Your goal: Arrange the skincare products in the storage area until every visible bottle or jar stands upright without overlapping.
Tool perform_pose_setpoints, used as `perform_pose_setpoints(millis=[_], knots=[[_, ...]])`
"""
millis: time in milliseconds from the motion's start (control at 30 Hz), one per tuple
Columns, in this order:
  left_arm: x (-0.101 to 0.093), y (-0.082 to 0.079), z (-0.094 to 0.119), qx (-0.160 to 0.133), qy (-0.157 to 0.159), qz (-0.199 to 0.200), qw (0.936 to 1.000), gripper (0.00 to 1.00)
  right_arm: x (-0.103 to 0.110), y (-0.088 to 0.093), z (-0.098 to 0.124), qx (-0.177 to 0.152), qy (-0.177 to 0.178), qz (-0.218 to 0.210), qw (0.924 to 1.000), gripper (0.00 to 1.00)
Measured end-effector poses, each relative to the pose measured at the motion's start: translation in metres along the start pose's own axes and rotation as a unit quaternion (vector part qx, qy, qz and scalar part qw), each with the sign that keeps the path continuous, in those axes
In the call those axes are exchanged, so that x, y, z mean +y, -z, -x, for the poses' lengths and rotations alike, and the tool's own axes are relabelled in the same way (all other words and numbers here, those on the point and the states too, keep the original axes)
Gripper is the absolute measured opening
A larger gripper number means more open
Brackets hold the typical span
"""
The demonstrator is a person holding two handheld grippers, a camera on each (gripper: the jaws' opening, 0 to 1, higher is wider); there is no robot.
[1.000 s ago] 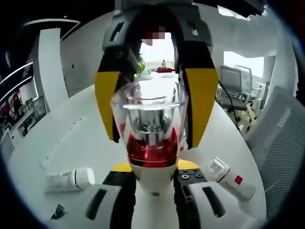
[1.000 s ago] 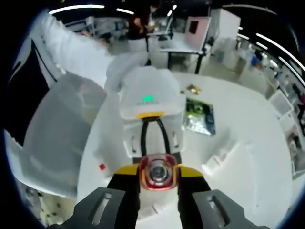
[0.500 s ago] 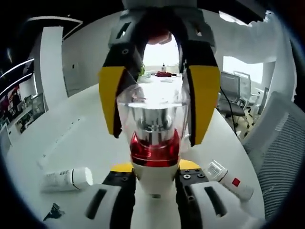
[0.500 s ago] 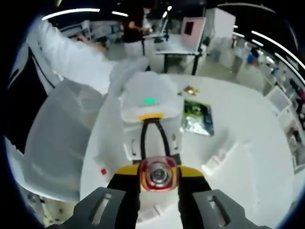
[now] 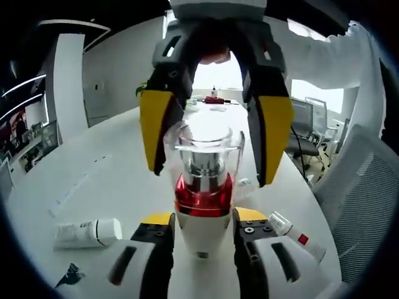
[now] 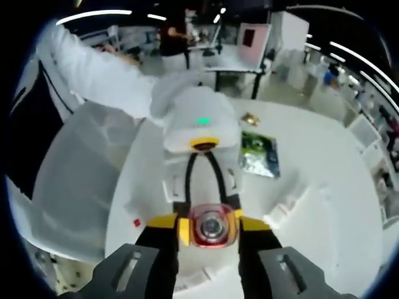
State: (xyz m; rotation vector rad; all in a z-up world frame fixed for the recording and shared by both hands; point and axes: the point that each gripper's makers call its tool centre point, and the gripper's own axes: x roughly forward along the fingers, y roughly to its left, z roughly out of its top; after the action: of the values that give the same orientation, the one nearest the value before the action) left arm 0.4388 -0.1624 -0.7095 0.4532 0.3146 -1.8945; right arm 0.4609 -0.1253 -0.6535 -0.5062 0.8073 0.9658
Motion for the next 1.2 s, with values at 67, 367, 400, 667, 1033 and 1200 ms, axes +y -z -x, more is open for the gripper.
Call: perform_pose_setpoints(millis=[67,367,400,667,1033,1200], knots=[[-0.002,0.000,0.002,0.000,-0.002,-0.001,1.0000,0.38,-0.001,-0.002,0.002,-0.010,0.009,0.003,0.9999,0.38],[-0.006,-0.011,0.025,0.002,-0.040,-0.006,0.9992,0.42,-0.010,-0.020,0.018,-0.088,0.071,-0.013,0.9935,0.61],[-0.006,-0.012,0.027,0.002,-0.041,-0.005,0.9992,0.43,-0.010,-0.021,0.021,-0.094,0.075,-0.020,0.9926,0.62],[-0.007,-0.016,0.059,0.010,-0.081,0.003,0.9967,0.57,0.001,-0.011,0.033,-0.099,0.105,-0.044,0.9886,0.71],[-0.033,-0.026,0.097,0.001,-0.123,0.020,0.9922,0.76,0.031,0.003,0.057,-0.145,0.174,-0.099,0.9689,0.92],[-0.045,-0.034,0.112,-0.017,-0.143,0.030,0.9891,0.85,0.052,0.013,0.068,-0.138,0.188,-0.104,0.9668,0.99]])
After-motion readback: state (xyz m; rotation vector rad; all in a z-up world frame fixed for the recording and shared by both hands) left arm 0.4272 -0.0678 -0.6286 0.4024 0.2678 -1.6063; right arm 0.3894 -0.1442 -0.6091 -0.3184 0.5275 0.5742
